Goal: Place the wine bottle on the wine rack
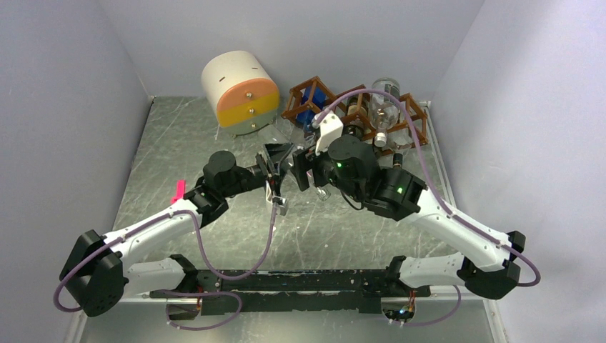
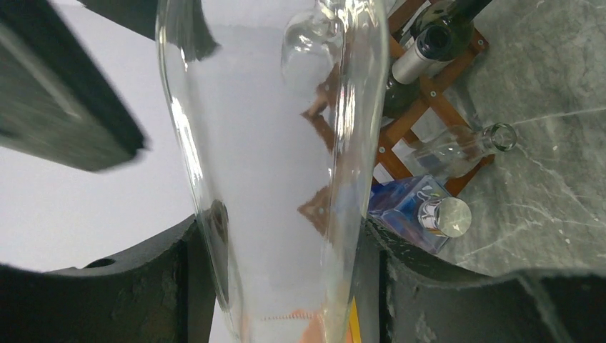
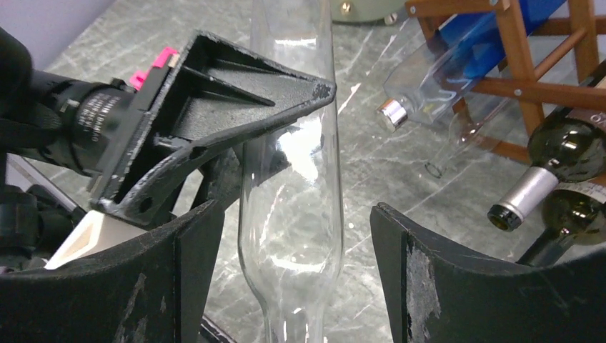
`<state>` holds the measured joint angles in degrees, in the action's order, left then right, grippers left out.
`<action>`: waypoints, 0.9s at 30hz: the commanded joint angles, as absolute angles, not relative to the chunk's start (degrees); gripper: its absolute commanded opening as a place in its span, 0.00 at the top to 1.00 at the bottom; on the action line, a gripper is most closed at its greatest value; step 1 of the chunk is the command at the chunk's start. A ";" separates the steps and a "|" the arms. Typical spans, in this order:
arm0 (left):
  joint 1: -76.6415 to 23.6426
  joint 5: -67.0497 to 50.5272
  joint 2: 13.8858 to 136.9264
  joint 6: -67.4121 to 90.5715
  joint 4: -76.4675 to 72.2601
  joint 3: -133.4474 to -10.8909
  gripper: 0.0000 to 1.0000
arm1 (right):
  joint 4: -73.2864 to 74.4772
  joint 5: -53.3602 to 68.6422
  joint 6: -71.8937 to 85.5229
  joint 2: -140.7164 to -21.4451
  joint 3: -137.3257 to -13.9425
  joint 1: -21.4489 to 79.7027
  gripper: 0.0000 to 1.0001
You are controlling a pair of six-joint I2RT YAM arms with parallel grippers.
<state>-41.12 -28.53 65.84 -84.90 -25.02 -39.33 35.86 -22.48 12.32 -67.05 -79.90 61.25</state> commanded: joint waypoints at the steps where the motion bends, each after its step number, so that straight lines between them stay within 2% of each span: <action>1: -42.07 -31.87 64.85 -88.77 -27.10 -43.25 0.93 | 35.16 -22.85 13.84 -67.87 -78.16 61.40 0.21; 9: -42.53 -31.80 64.20 -88.14 -25.02 -43.89 0.93 | 34.67 -19.61 14.90 -70.34 -76.99 61.35 0.31; 21: -42.63 -30.27 64.00 -82.66 -23.30 -45.34 0.93 | 35.86 -21.19 17.61 -71.88 -75.70 61.16 0.33; 24: -42.65 -29.85 63.90 -81.38 -23.23 -45.54 0.90 | 35.70 -21.68 17.73 -71.60 -75.71 61.08 0.41; 27: -42.61 -29.26 63.98 -79.61 -23.95 -45.53 0.86 | 35.27 -22.46 17.75 -71.16 -75.75 61.00 0.60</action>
